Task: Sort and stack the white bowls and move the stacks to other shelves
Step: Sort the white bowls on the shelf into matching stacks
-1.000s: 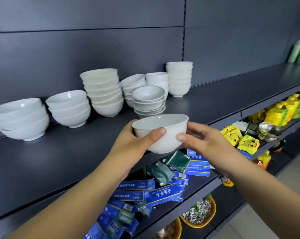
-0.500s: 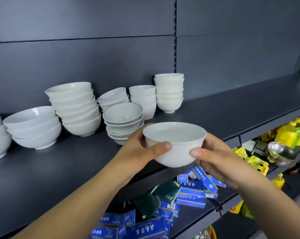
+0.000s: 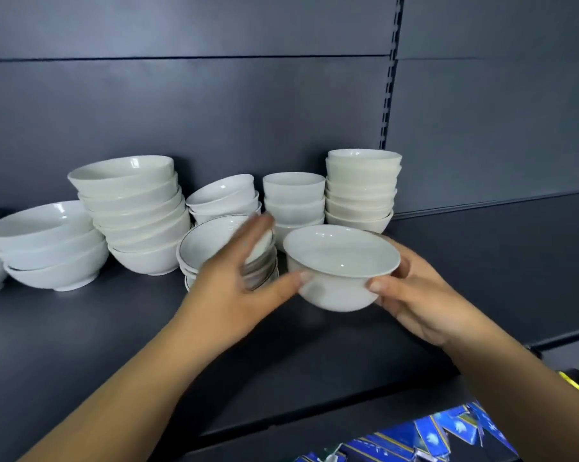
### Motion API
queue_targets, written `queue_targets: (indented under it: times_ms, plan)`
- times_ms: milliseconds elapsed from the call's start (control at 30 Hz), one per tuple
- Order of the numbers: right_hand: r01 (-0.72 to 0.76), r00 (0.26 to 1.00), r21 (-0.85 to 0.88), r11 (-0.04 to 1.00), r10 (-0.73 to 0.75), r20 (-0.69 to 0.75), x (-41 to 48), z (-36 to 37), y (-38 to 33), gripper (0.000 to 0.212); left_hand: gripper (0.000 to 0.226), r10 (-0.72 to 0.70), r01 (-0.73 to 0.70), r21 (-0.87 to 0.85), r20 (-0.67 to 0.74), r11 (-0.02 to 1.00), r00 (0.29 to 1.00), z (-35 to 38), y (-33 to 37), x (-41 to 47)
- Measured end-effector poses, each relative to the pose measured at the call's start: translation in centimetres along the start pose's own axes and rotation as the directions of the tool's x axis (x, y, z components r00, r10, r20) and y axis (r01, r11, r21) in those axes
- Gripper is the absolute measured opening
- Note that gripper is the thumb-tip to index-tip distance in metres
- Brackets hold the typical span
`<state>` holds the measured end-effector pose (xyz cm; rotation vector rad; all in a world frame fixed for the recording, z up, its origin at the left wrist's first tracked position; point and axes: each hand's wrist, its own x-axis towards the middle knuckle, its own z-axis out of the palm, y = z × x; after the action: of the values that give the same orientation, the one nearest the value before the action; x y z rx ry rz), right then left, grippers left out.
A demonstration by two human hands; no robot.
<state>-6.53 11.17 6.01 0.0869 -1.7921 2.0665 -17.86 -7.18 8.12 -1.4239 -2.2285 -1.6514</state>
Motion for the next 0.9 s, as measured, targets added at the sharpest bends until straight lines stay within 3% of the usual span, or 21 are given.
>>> queue_targets:
  times_ms: [100,167,233,367,467,567,733,900]
  plan:
    - [0.000,1.000,-0.100,0.995,-0.002,-0.020,1.5,-1.4,0.5,0.090,0.095,-0.007,0.041,0.138,-0.240,0.990,0.971,-0.9,-1.7,-0.6]
    - [-0.028,0.999,-0.178,0.984,0.021,-0.040,2.6,-2.2,0.9,0.094,0.131,-0.212,0.225,0.016,-0.272,0.974,0.939,-0.9,-3.1,-1.0]
    - [-0.064,0.997,-0.219,0.974,0.055,-0.047,3.4,-2.6,1.4,0.087,0.145,-0.404,0.381,-0.136,-0.262,0.915,0.877,-0.5,-4.4,-1.6]
    - [-0.107,0.992,-0.174,0.979,0.094,-0.083,4.4,-3.4,2.9,0.065,0.144,-0.427,0.410,-0.121,-0.271,0.904,0.863,0.4,-6.2,-1.8]
    - [-0.152,0.986,-0.090,0.984,0.145,-0.081,4.6,-3.7,3.7,0.039,0.130,-0.440,0.425,-0.117,-0.256,0.898,0.861,0.5,-6.5,-1.2]
    - [-0.242,0.967,0.052,0.969,0.245,-0.064,4.6,-3.7,4.1,0.017,0.124,-0.364,0.363,-0.053,-0.259,0.930,0.895,0.0,-7.3,-1.0]
    - [-0.308,0.940,0.159,0.938,0.326,-0.103,4.4,-3.7,3.9,0.024,0.090,-0.322,0.335,-0.002,-0.290,0.942,0.901,0.1,-7.1,-1.3]
    - [-0.290,0.933,0.185,0.939,0.321,-0.165,4.1,-4.0,3.9,0.015,0.092,-0.339,0.360,0.007,-0.312,0.933,0.887,0.2,-7.1,-1.7]
